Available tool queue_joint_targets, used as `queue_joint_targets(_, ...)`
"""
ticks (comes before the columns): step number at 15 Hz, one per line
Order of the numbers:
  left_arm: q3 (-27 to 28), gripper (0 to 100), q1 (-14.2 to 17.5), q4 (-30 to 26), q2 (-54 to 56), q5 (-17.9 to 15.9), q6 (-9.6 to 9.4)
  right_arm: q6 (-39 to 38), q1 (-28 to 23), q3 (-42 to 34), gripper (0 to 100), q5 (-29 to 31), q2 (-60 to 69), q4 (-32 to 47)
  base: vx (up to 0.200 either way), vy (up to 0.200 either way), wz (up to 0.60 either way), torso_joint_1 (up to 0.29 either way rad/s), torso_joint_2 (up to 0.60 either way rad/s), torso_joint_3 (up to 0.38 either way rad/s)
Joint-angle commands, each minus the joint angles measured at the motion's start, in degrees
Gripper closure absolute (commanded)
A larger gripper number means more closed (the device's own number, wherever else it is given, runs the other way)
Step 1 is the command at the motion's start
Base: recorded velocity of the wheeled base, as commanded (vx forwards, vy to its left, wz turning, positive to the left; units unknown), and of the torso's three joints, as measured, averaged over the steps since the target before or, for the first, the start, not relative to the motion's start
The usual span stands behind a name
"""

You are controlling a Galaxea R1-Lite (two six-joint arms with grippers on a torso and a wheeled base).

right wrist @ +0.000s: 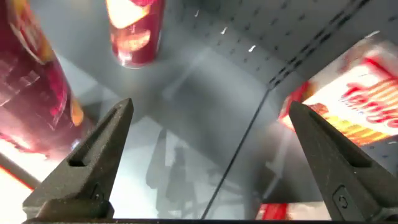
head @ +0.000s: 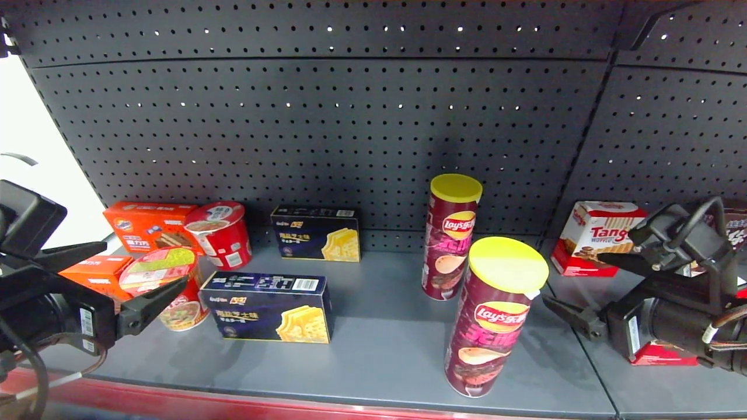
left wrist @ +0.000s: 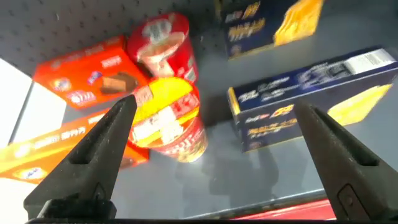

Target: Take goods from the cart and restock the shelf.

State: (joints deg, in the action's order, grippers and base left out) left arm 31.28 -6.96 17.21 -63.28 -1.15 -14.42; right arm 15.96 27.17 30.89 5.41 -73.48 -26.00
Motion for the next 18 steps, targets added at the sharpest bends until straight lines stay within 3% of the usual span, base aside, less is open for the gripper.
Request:
queue_joint_targets(1, 0.1, 0, -0.1, 0.1, -0.1, 0.0, 0.01, 0.3, 0.4, -1.6, 0, -2.1, -0.2, 0.2, 0.000, 0.000, 0.00, 0.000, 0.00, 0.000)
queue_joint_targets(6, 0.0, 0, 0.0, 0.1, -0.1, 0.0, 0.01, 0.4, 3.1, -4.2, 0, -3.2, -2.5, 0.3, 0.000, 0.000, 0.00, 0.000, 0.00, 0.000)
queue_joint_targets(18, -0.3, 0, 0.1, 0.0, 0.4, 0.1, 0.10, 0.3, 6.8, -2.0, 0, -3.2, -6.8, -0.1, 0.000, 0.000, 0.00, 0.000, 0.00, 0.000)
